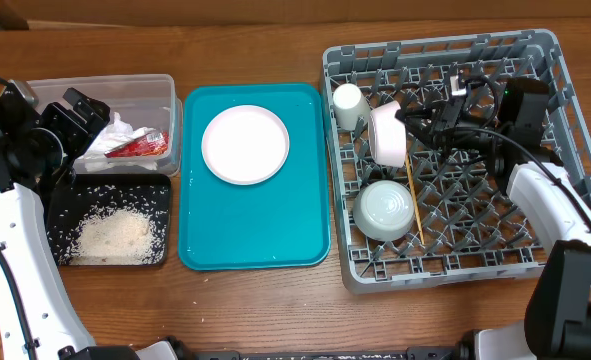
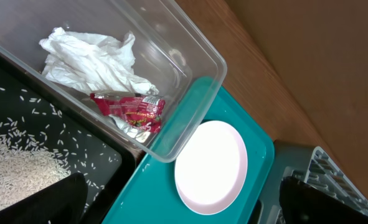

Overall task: Sort waste into correct bins and load items into the dishwasher
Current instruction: 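Lower the pink bowl tilted into the rack and release it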

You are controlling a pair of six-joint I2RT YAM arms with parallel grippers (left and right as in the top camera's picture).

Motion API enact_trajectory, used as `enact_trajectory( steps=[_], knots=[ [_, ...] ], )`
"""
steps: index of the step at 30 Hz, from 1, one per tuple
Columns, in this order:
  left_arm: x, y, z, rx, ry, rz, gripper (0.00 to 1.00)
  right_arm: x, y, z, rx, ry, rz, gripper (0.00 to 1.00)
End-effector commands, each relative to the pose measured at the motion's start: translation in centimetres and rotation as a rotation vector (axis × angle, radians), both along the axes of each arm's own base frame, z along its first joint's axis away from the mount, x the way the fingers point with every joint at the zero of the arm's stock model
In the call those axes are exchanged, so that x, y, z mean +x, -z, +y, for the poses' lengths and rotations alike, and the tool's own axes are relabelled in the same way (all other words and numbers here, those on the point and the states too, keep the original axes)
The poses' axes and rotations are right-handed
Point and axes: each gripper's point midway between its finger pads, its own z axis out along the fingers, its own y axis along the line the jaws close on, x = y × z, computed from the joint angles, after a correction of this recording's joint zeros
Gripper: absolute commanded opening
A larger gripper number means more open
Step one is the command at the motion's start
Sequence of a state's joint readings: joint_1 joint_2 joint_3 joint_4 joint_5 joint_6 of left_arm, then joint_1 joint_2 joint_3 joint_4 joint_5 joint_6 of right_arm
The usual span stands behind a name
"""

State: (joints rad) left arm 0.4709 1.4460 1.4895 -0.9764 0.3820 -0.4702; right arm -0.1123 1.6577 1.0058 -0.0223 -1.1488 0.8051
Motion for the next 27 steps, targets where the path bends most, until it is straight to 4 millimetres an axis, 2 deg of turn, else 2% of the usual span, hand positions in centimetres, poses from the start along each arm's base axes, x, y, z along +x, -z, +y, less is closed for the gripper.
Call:
enact_trajectory(
  steps=[1, 5, 9, 12, 18, 27],
  knots=[
    [0.3, -1.0, -0.1, 0.007, -0.001, -0.024, 1.00, 0.7, 2.5, -1.2, -0.016, 0.069, 0.080, 0.04],
    [0.3, -1.0, -0.1, 0.006, -0.001, -0.023, 1.00, 1.1, 1.8, -1.2, 0.059, 0.105, 0.169, 0.04],
    [0.3, -1.0, -0.1, 0.006, 0.000, -0.023, 1.00, 1.9, 0.0, -0.9, 0.122, 0.112, 0.165, 0.04],
    [0.3, -1.0, -0.1, 0.006, 0.000, -0.024, 1.00, 2.1, -0.8, 0.1, 0.141, 0.095, 0.148, 0.04],
    [0.3, -1.0, -0.1, 0.007, -0.001, -0.024, 1.00, 1.8, 0.3, 0.9, 0.114, 0.094, 0.151, 0.04],
    [0.3, -1.0, -0.1, 0.007, -0.001, -0.024, 1.00, 2.1, 2.3, -0.4, 0.039, 0.154, 0.132, 0.04]
  ],
)
